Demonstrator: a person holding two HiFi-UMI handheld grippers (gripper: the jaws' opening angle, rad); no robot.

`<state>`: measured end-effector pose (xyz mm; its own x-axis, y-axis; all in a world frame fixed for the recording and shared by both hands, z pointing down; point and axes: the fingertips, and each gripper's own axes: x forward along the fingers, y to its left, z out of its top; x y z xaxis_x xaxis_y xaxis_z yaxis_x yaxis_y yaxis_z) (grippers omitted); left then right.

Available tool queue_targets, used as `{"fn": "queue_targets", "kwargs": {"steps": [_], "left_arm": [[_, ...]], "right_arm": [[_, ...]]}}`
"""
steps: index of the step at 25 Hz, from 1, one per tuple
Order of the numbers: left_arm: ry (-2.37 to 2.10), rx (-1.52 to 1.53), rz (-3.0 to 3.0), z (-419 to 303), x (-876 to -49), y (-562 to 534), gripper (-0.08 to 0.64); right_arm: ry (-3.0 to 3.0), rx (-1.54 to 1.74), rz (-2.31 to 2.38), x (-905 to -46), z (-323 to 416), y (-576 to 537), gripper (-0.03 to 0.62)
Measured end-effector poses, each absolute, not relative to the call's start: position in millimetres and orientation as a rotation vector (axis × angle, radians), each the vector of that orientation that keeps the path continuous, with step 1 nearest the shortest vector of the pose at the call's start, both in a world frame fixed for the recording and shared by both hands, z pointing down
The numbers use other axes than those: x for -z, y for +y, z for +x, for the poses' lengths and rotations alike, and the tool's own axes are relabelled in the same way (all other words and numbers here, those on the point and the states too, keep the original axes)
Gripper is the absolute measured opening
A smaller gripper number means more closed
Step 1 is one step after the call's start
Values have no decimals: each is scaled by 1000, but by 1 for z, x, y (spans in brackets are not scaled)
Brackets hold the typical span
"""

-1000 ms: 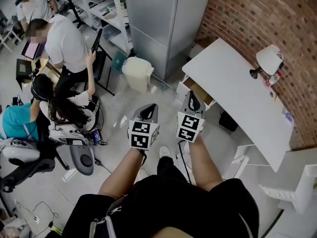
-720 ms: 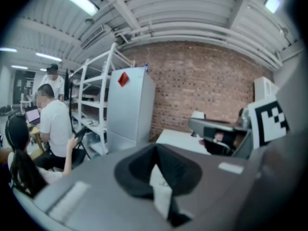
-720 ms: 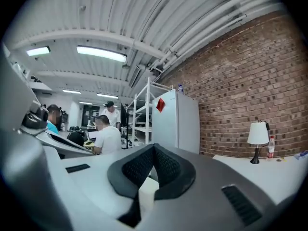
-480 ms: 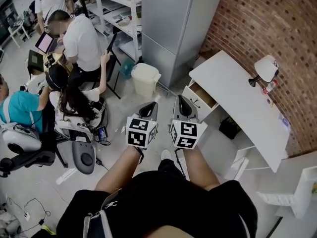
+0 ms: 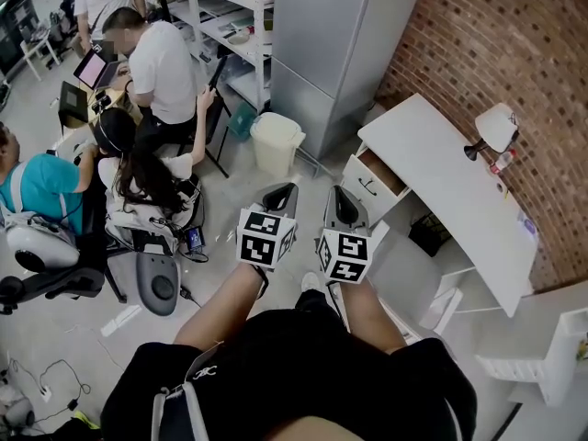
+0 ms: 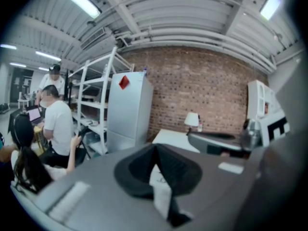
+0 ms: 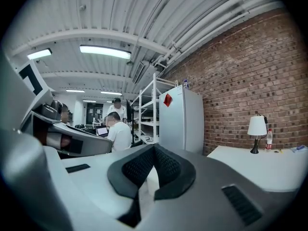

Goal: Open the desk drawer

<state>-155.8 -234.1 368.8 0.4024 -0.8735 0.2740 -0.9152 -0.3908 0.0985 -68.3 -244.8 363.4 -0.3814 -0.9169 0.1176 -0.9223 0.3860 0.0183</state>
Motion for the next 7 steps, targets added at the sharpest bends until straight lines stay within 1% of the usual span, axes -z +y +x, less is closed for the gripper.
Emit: {"fn": "queue_targets", "kwargs": {"steps": [7], "left_arm": [[-1578, -248, 2442, -150, -366, -229, -2]], "right_arm": [[-2538, -86, 1656, -365, -68, -238, -2]]}}
